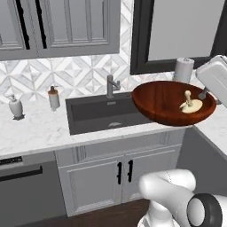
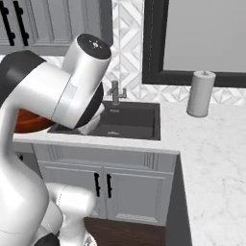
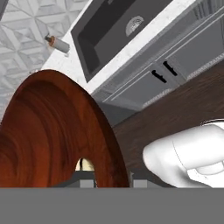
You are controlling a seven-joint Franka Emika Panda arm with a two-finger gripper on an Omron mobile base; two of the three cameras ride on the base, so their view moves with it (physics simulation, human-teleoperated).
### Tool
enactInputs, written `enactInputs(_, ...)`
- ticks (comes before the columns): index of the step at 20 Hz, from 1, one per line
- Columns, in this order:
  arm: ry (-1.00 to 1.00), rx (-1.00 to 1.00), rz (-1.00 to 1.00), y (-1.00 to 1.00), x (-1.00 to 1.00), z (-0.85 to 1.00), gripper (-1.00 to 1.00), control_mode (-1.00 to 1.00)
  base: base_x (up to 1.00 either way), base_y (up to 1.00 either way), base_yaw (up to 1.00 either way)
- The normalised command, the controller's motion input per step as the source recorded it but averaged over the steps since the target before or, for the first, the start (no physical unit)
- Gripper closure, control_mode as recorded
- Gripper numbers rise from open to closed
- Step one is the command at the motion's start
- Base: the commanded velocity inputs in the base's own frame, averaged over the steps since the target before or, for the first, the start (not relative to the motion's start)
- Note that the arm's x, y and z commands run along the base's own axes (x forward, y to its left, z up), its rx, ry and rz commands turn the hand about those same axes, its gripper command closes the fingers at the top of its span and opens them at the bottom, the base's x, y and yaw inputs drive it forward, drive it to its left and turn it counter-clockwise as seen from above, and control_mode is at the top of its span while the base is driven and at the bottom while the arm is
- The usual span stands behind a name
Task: Pick the mushroom from the sink and place it in the bowl. Then pick the bowl and place it in the microwave. Then close the microwave door and press the start button.
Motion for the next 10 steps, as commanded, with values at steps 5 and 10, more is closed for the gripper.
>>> enactInputs(5, 0.0, 0.0, 0.0, 0.0, 0.0, 0.0, 1.0, 1.0, -0.55, 0.42, 0.42)
enactInputs(10, 0.0, 0.0, 0.0, 0.0, 0.0, 0.0, 1.0, 1.0, -0.07, 0.26, 0.83)
